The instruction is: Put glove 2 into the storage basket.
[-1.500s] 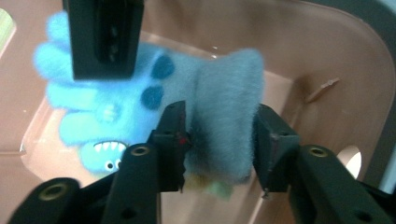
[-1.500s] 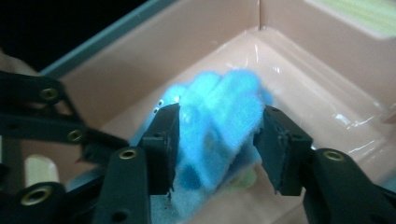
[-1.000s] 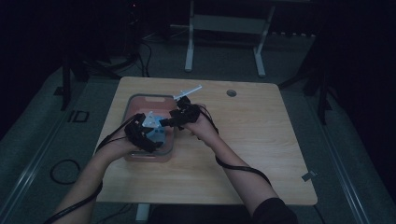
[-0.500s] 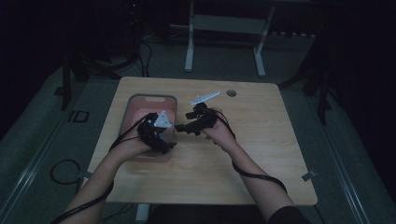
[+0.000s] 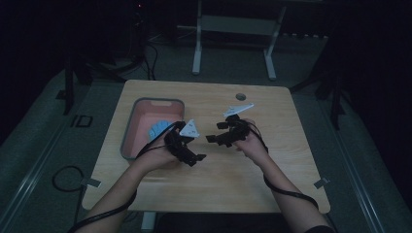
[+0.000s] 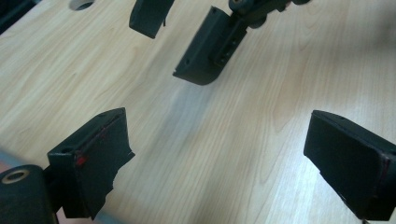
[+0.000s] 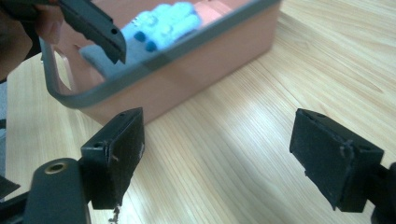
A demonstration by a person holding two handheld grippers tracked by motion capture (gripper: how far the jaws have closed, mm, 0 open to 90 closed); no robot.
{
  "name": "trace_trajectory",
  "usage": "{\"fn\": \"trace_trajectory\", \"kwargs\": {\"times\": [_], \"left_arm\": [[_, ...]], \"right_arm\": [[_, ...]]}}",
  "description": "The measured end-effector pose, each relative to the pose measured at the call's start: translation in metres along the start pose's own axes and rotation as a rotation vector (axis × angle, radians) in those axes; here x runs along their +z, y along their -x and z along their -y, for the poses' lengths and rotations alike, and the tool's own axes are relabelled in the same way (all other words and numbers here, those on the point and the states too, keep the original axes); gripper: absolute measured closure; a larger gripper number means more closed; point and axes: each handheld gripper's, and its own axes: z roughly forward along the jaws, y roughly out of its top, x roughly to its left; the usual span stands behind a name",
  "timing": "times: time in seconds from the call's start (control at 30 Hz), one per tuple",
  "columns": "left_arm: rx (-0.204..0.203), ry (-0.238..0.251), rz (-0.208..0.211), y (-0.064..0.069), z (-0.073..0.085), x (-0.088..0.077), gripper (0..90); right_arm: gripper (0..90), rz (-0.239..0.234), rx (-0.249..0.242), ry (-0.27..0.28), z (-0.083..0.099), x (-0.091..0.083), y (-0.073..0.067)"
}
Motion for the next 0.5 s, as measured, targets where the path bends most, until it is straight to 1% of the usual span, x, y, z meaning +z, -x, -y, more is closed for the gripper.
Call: {"fn": "trace_trajectory", "kwargs": {"times": [0.03,0.1,0.23,0.3,0.37,0.47,0.5], "left_arm": [[0.005,0.003,0.003,0.001,-0.002,0.002,7.4],[0.002,0.015,0.017,0.004,-0.004,0.006,7.4],[0.016,0.032,0.032,0.011,-0.007,0.015,7.4],[0.012,0.037,0.053,0.014,-0.008,0.021,7.4],[0.022,0.034,0.069,0.018,-0.008,0.025,7.4],[0.015,0.037,0.098,0.023,-0.008,0.033,7.4],[0.022,0.032,0.099,0.023,-0.009,0.035,7.4]], "right_arm": [[18.0,0.001,0.003,0.001,0.003,-0.003,0.002],[18.0,0.007,0.007,0.002,0.008,-0.007,0.005],[18.0,0.009,0.009,0.001,0.019,-0.013,0.010],[18.0,0.007,0.011,0.003,0.025,-0.015,0.011],[18.0,0.003,0.014,0.004,0.030,-0.016,0.012],[18.0,-0.008,0.025,0.006,0.038,-0.017,0.014],[18.0,-0.007,0.020,0.007,0.041,-0.017,0.016]]}}
